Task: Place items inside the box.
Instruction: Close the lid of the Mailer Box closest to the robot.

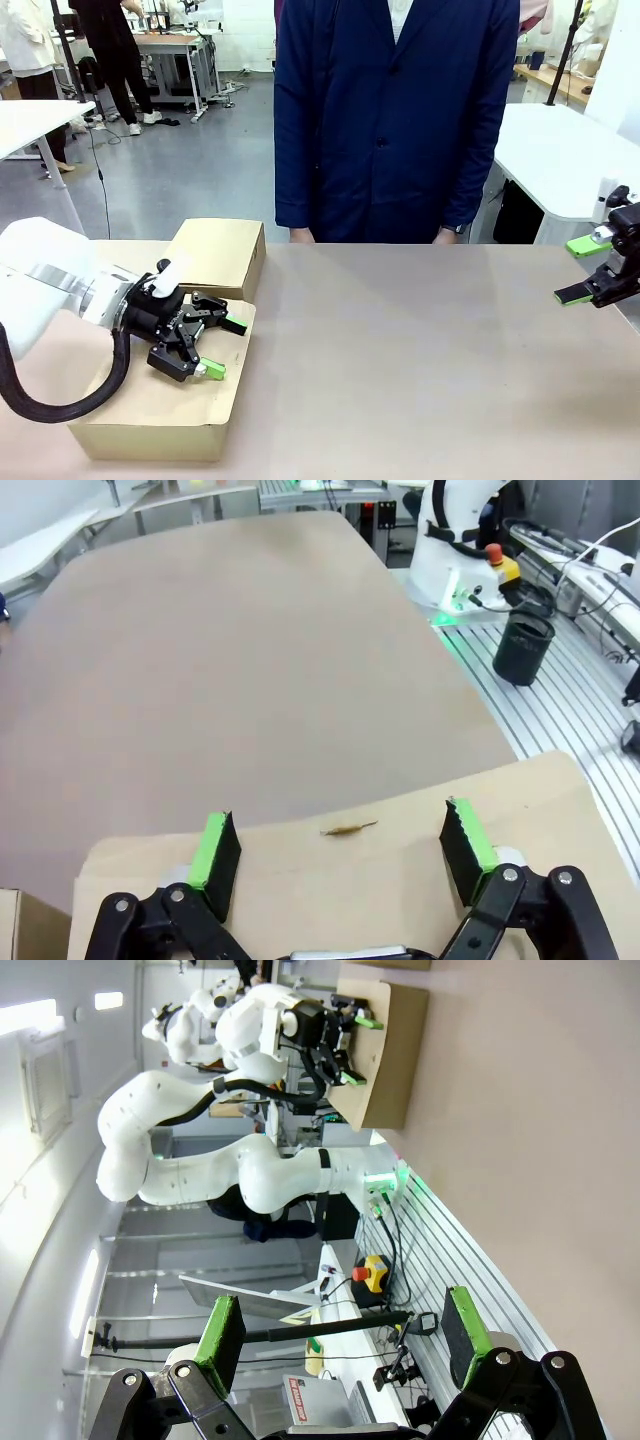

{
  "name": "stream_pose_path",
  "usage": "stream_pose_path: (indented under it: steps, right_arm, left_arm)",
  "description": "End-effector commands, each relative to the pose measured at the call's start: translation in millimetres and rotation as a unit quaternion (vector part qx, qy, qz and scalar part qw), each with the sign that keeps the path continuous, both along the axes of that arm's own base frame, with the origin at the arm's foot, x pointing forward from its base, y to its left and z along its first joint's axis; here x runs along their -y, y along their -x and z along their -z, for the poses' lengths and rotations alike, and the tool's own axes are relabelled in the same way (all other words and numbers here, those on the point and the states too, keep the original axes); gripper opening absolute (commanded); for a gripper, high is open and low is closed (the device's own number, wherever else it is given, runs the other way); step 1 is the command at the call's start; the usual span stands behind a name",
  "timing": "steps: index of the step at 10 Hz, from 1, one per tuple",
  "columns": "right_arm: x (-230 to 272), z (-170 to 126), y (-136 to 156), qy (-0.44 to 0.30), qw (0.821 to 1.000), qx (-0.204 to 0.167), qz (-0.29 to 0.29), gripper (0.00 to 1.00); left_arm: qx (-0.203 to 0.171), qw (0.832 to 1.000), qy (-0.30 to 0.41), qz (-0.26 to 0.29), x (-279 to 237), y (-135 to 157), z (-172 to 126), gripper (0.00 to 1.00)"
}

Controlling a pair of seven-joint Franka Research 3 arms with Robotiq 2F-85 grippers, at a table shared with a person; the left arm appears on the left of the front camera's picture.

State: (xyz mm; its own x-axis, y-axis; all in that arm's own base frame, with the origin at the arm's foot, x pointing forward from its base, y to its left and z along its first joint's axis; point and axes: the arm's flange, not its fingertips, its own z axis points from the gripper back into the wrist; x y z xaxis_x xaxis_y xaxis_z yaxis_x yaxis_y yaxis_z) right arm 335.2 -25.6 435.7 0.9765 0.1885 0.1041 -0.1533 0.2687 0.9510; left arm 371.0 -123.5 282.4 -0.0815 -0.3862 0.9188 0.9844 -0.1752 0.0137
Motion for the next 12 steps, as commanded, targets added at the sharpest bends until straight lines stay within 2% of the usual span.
stream_pose_path:
  steps: [1,2,3,5,7,8,9,10,11,12]
  right_arm:
    - [-1,1,-3,-0.001,1.0,0.009,0.001,1.0]
    - [-1,1,-3,-0.001,1.0,0.009,0.001,1.0]
    - [-1,1,-3,-0.001,1.0,0.009,0.001,1.0]
    - [-1,1,-3,-0.001,1.0,0.009,0.001,1.0]
    - [-1,1,-3,-0.001,1.0,0.009,0.001,1.0]
    - [-1,1,-3,-0.001,1.0,0.009,0.001,1.0]
    - [-1,1,-3,-0.001,1.0,0.009,0.001,1.0]
    - [-1,1,-3,-0.001,1.0,0.009,0.001,1.0]
    - [-1,1,-3,-0.001,1.0,0.009,0.001,1.0]
    - [-1,1,-3,-0.001,1.0,0.009,0.001,1.0]
  left_arm:
    - [0.014,1.0,0.003,-0.017,-9,154,5,1.0]
    - [0.008,1.0,0.015,-0.022,-14,152,-2,1.0]
    - [-0.031,0.999,0.017,-0.019,-24,148,-22,1.0]
    - [-0.051,0.996,0.055,-0.057,-67,136,-80,1.0]
    - [-0.07,0.993,0.075,-0.062,-121,132,-124,1.0]
    - [-0.101,0.991,0.046,-0.08,-145,130,-137,1.0]
    - [-0.207,0.964,0.054,-0.157,-158,126,-151,1.0]
    - [-0.352,0.919,0.047,-0.169,-174,124,-164,1.0]
    - [-0.398,0.884,0.072,-0.234,-188,115,-165,1.0]
    - [-0.474,0.832,0.129,-0.26,-204,97,-159,1.0]
